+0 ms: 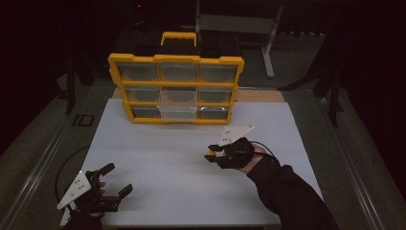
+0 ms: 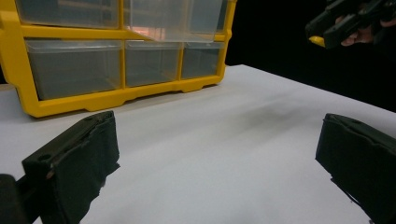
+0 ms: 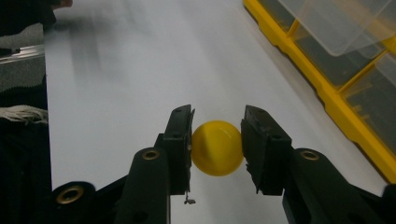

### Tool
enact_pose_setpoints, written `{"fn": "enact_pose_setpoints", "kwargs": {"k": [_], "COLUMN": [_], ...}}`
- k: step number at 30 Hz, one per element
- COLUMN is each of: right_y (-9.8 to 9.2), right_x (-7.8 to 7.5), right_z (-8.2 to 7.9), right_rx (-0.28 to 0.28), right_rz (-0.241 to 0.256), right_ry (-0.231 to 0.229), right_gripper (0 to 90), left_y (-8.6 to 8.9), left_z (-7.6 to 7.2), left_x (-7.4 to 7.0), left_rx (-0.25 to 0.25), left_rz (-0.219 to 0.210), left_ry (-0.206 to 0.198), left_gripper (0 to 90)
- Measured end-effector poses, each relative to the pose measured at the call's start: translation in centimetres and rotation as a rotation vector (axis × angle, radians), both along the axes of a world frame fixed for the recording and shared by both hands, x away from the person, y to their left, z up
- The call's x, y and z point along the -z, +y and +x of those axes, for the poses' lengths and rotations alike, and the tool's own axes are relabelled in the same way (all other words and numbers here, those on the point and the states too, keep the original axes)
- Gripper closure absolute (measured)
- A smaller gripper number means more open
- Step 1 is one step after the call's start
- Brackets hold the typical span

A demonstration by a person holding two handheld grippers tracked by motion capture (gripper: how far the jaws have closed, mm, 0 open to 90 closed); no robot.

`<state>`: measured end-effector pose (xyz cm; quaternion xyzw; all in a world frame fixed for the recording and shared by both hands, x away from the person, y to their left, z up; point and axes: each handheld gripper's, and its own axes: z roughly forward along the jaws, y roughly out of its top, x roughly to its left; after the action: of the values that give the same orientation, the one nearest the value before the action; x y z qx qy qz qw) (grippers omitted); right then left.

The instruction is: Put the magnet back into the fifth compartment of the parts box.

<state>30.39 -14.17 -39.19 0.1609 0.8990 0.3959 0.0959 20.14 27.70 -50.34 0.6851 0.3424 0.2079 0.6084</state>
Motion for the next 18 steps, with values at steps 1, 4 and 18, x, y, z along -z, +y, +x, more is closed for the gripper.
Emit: {"fn": "enact_pose_setpoints", "kwargs": {"k": [1, 4, 18], "right_y": [0.0, 0.0, 0.4], "right_x": [-0.2, -0.7, -2.8], "right_z": [0.1, 0.4, 1.9], "right_rx": [0.0, 0.006, 0.019], "right_rz": [0.001, 0.005, 0.002], "right_ry": [-0.005, -0.01, -0.036], "right_gripper": [63.9, 63.9, 63.9], "left_y": [0.0, 0.0, 0.0], "left_z": [0.0, 0.0, 0.0], "left_x": [0.0, 0.0, 0.0], "left_rx": [0.0, 0.001, 0.002], "left_rz": [-0.002, -0.002, 0.0], "left_ry": [0.001, 0.001, 0.0], "left_gripper": [0.0, 0.0, 0.0]}}
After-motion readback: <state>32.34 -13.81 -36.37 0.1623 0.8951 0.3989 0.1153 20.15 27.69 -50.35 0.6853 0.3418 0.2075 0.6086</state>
